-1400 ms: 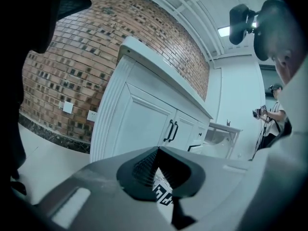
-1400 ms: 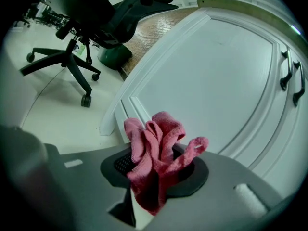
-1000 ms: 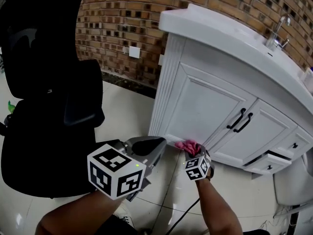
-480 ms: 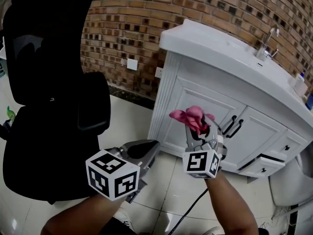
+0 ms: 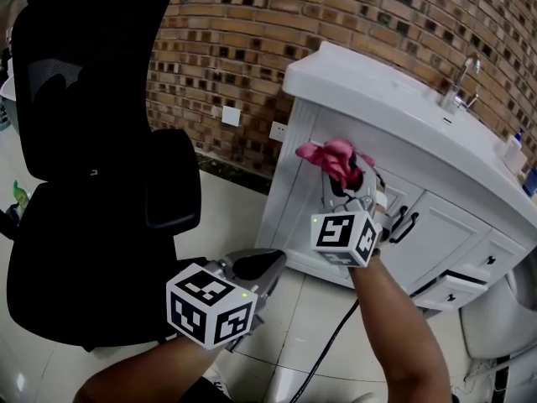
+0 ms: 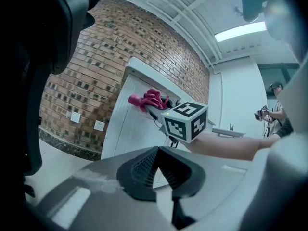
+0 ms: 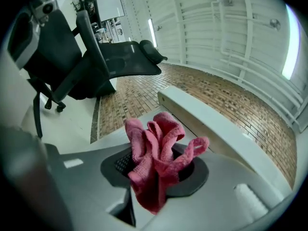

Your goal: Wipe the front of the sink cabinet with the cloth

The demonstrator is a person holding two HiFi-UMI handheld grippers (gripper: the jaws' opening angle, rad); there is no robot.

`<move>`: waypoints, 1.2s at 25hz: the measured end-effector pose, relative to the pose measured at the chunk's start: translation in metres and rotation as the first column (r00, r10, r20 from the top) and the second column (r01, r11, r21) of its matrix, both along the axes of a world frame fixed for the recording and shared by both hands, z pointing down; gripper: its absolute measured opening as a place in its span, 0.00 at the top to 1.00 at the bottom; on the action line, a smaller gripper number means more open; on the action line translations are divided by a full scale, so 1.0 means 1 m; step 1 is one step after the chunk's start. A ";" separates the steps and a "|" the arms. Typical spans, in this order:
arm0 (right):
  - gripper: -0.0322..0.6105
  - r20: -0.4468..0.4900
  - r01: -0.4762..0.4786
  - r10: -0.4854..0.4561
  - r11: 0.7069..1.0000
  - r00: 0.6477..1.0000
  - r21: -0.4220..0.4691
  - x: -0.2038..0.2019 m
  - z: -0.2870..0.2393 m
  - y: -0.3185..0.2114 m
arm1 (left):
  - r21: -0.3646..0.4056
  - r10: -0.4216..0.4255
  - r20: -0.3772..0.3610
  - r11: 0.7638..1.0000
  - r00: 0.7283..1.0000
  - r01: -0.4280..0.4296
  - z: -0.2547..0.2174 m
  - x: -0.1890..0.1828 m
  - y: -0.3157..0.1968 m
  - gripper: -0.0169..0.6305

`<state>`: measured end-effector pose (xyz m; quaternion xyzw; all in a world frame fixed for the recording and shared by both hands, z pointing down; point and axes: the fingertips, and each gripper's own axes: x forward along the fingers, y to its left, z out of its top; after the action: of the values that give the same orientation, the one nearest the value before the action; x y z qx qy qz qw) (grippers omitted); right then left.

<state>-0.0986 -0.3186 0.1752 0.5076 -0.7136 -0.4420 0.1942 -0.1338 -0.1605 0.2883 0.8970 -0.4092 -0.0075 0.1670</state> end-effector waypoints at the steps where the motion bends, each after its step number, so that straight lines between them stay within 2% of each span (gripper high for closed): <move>1: 0.72 -0.007 -0.007 0.008 1.000 1.000 0.009 -0.002 -0.001 -0.002 | 0.001 -0.004 -0.005 1.000 1.000 0.005 -0.001 -0.002 -0.001 0.97; 7: 0.72 0.044 -0.063 0.063 0.998 0.997 -0.004 -0.006 -0.001 -0.016 | -0.001 -0.019 -0.018 1.000 1.000 0.019 0.000 -0.012 -0.001 0.97; 13: 0.73 -0.053 -0.097 0.100 0.994 0.994 0.057 -0.016 0.023 -0.017 | -0.005 -0.022 -0.025 1.000 0.999 0.022 0.002 -0.020 0.000 0.97; 22: 0.73 -0.127 -0.100 0.094 0.994 0.988 -0.044 -0.010 0.118 -0.023 | -0.018 -0.008 -0.026 1.000 1.000 0.008 0.004 -0.019 0.000 0.97; 30: 0.73 -0.131 -0.089 0.071 0.986 0.989 -0.139 -0.009 0.189 -0.021 | -0.035 0.003 -0.014 0.999 1.000 -0.004 0.010 -0.017 -0.001 0.97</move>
<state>-0.1080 -0.3399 0.3639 0.4916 -0.7091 -0.4121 0.2927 -0.1506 -0.1619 0.2980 0.8946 -0.4065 -0.0063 0.1855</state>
